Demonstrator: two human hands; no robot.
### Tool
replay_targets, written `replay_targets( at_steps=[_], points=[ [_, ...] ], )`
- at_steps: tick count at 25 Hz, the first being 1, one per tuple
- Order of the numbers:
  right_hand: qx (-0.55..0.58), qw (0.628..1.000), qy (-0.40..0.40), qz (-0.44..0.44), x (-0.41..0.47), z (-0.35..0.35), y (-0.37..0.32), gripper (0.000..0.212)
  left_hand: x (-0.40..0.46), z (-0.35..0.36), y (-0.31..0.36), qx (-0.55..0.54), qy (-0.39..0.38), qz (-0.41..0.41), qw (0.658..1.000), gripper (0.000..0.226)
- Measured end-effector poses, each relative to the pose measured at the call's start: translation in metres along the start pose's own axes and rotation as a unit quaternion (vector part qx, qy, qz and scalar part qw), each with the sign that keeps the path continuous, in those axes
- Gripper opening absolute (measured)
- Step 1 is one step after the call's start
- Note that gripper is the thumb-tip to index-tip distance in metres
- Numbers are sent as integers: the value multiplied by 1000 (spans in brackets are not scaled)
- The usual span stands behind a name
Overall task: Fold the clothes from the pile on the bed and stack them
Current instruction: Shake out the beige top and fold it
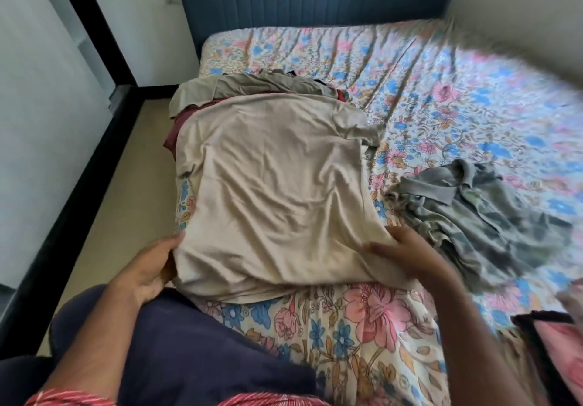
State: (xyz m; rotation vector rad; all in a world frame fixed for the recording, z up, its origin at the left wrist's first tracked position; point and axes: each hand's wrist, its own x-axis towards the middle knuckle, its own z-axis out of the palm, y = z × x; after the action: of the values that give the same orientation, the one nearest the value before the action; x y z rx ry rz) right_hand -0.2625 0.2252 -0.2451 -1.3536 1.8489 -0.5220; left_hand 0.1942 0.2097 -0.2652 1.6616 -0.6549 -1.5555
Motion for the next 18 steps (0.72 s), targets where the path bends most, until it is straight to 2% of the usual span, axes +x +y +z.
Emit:
replay_targets(
  at_steps=[1,3,4,6,7,9,10,12,14,16,18],
  points=[
    [-11,999,46,-24,-6,-1,2,18,-1,-3,-6,-37,8,17,999,34],
    [-78,974,202,-61,-13,1,7,22,-4,-8,-11,-56,14,46,997,37],
    [-84,956,265,-93,-17,2,5,26,-4,-10,-12,-31,3,52,998,37],
    [-29,944,303,-127,-20,4,0,32,-7,-10,-16,72,-47,21,996,42],
    [29,950,291,-108,-21,4,-2,32,-9,-9,-19,134,-78,11,988,46],
    [130,967,216,-28,-17,2,8,40,-6,-8,-25,175,-51,47,982,46],
    [151,976,157,18,-18,2,15,43,-6,-9,-27,141,-22,78,987,39],
    [106,991,59,59,-20,-1,26,51,-9,-10,-24,30,4,113,993,26],
    [95,993,71,12,-21,-4,26,42,-12,-12,-18,22,-4,115,993,28],
    [227,968,91,-52,-27,-5,21,32,-16,-17,-13,58,-28,104,993,41],
    [291,952,91,-40,-31,-7,18,34,-21,-27,-6,86,-68,60,992,61]
  ],
)
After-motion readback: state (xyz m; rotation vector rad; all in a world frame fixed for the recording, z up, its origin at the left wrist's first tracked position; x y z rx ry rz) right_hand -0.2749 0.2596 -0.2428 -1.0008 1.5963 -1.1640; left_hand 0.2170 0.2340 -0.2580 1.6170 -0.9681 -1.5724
